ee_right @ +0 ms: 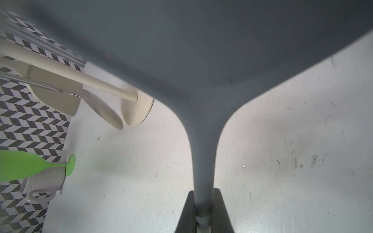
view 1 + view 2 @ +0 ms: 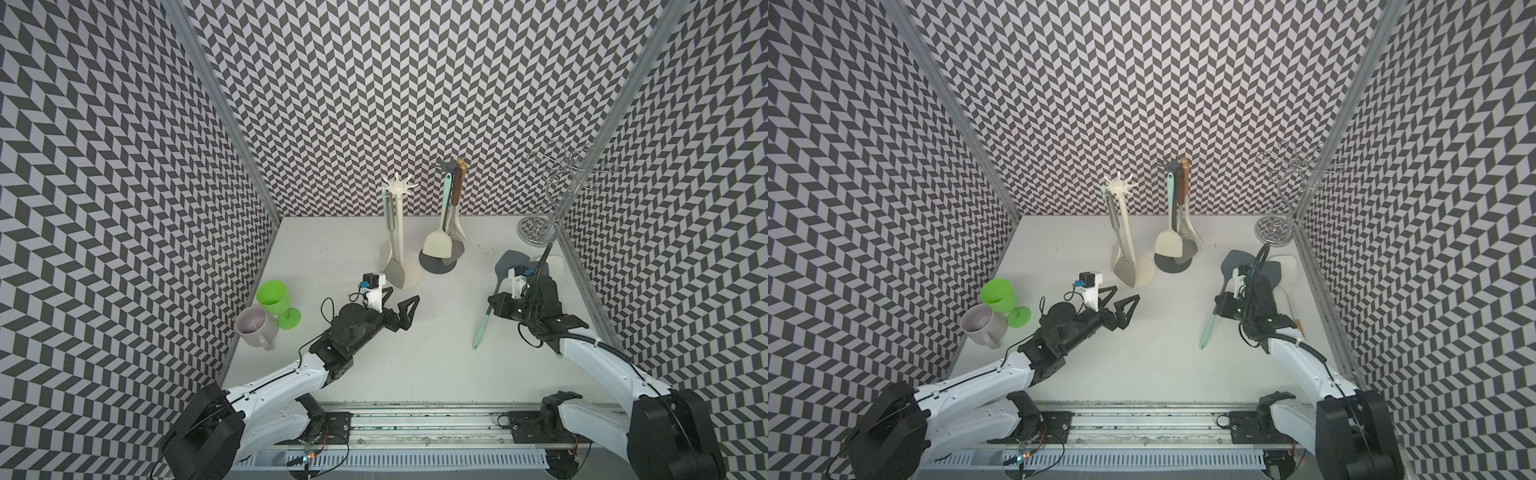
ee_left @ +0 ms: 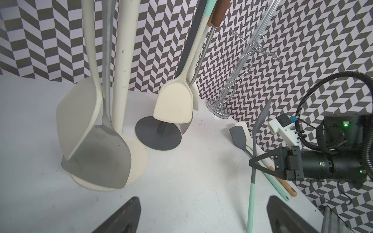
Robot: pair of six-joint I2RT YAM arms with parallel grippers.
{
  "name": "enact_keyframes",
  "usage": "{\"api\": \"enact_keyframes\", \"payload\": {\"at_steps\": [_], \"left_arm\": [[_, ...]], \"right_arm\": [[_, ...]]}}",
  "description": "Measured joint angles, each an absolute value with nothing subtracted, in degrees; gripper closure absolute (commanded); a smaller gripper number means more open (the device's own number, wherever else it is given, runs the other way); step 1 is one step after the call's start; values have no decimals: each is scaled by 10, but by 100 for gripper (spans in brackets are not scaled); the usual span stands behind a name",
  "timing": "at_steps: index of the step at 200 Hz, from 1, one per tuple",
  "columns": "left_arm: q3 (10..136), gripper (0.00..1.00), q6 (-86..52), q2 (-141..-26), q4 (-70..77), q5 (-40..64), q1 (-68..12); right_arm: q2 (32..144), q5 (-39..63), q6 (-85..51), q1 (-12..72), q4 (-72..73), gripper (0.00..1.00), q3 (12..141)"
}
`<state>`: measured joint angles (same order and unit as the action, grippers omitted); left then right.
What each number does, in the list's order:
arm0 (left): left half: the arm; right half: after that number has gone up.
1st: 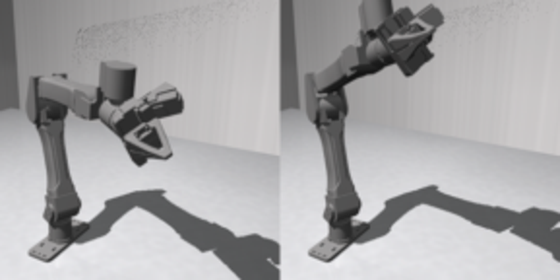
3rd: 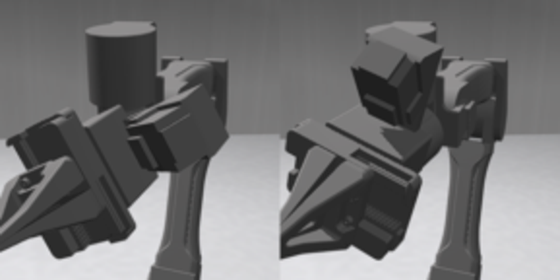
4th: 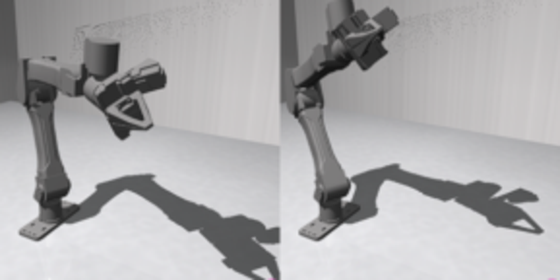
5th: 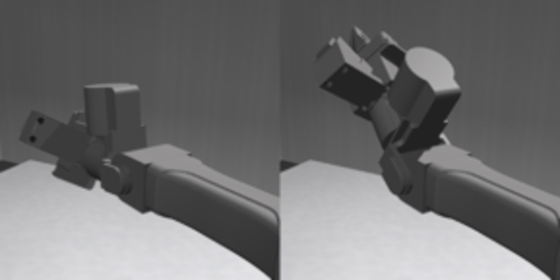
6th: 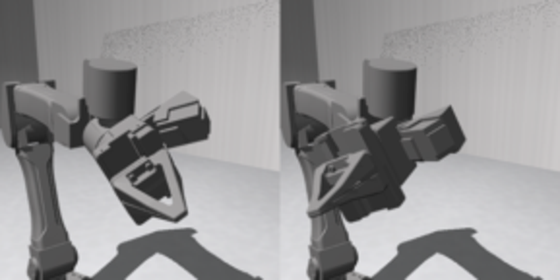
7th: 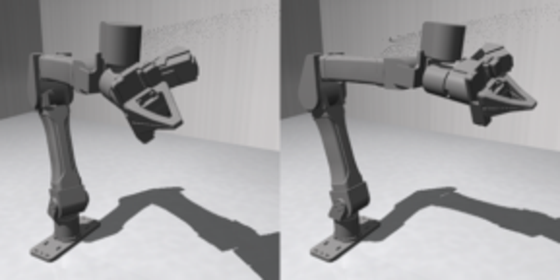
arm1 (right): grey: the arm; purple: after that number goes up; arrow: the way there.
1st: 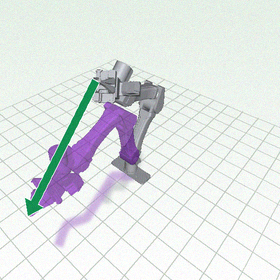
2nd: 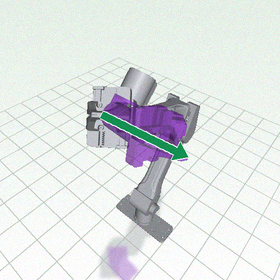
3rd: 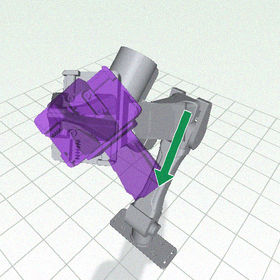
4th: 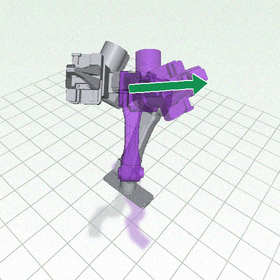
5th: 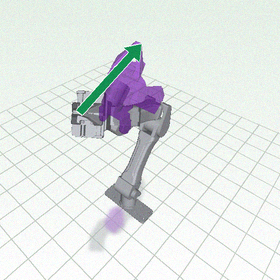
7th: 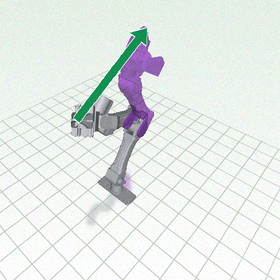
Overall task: Take the spatula off the kitchen utensil rack
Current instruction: Place the spatula at the center of the board.
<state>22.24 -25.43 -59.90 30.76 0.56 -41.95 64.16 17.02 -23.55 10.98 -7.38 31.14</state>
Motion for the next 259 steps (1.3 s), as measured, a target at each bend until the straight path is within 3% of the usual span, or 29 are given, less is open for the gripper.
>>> {"api": "enact_keyframes", "payload": {"at_steps": [67, 115, 175, 259], "left_arm": [[220, 1, -257, -606, 309, 5, -403], [222, 1, -275, -684, 312, 34, -365], [222, 1, -284, -685, 325, 47, -356], [194, 1, -304, -595, 335, 47, -352]], "right_arm": [[640, 211, -249, 119, 17, 100, 262], [656, 246, -250, 120, 39, 100, 260], [659, 253, -249, 122, 43, 100, 261], [661, 140, -209, 123, -139, 100, 399]]}}
